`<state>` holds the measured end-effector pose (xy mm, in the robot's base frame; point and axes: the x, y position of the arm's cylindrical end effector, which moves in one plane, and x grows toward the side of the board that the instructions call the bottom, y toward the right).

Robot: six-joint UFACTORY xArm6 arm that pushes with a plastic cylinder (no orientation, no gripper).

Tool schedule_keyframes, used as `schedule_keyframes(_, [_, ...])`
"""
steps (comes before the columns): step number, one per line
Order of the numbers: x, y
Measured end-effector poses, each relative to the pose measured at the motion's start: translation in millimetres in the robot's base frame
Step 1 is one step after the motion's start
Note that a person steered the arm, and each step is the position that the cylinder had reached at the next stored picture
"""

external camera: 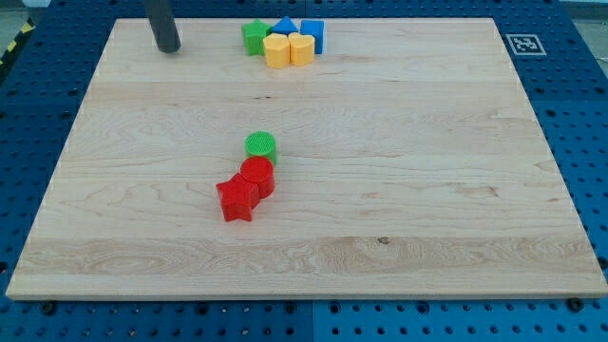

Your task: Push the green circle to the top center

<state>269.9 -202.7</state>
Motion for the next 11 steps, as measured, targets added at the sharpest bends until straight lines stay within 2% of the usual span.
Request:
schedule_keyframes(3, [154.8,6.1])
schedule_keyframes(4, [198.4,48.0])
schedule_keyframes(6, [224.3,77.8])
schedule_keyframes(8, [224.5,138.9])
schedule_keyframes(11, [205.4,147.3])
